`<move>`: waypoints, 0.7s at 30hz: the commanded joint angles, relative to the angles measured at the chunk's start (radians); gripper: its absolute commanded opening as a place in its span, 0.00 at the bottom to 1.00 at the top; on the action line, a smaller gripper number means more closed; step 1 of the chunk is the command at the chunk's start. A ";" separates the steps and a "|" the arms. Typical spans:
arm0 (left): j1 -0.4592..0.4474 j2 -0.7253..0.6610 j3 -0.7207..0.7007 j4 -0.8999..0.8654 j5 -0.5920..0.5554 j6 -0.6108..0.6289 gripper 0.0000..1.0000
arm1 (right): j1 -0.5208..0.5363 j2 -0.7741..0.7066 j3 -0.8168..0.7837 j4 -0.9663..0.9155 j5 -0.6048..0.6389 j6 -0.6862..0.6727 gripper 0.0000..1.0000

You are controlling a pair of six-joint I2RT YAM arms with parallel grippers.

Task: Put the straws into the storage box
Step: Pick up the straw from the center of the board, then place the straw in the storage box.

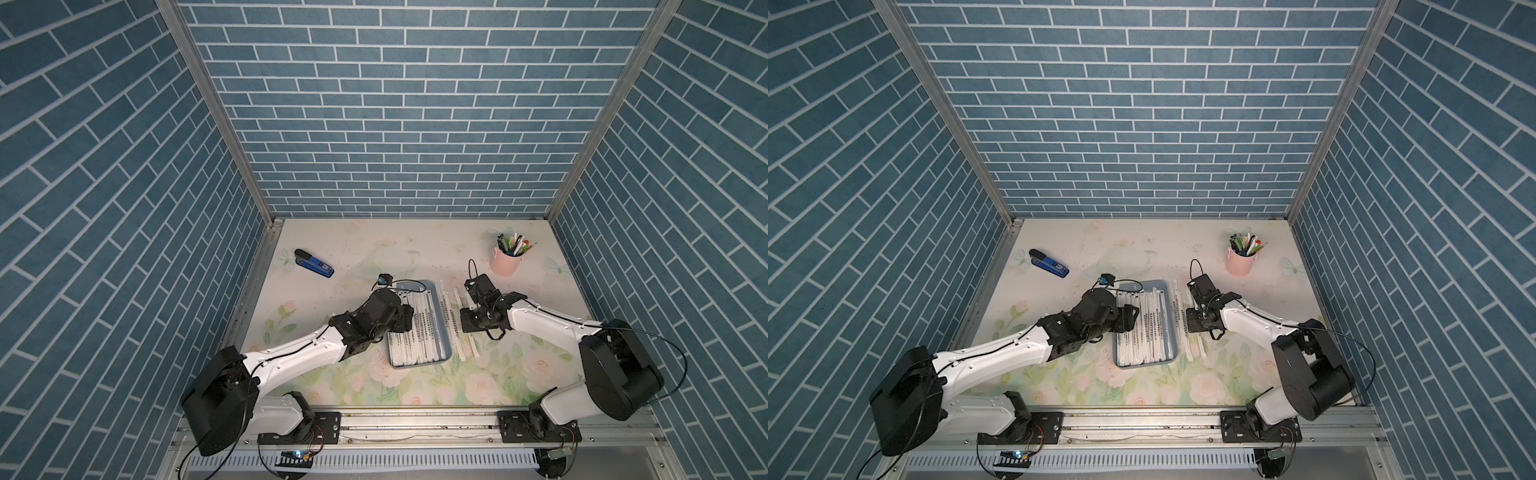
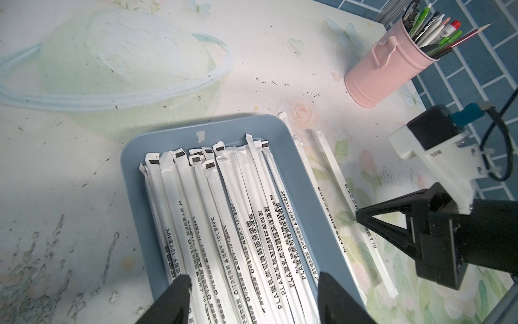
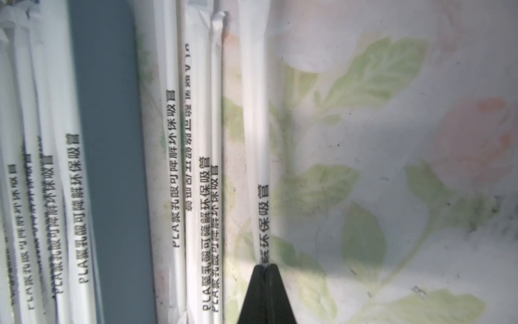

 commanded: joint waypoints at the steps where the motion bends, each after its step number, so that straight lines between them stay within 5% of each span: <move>1: -0.004 -0.021 0.021 -0.026 -0.038 0.009 0.74 | -0.003 -0.038 0.040 -0.058 -0.013 -0.006 0.00; 10: 0.027 -0.040 0.022 -0.091 -0.088 -0.011 0.74 | 0.068 -0.109 0.107 -0.055 -0.107 0.153 0.00; 21: 0.082 -0.104 -0.024 -0.117 -0.084 -0.018 0.74 | 0.258 0.035 0.168 0.061 0.012 0.307 0.00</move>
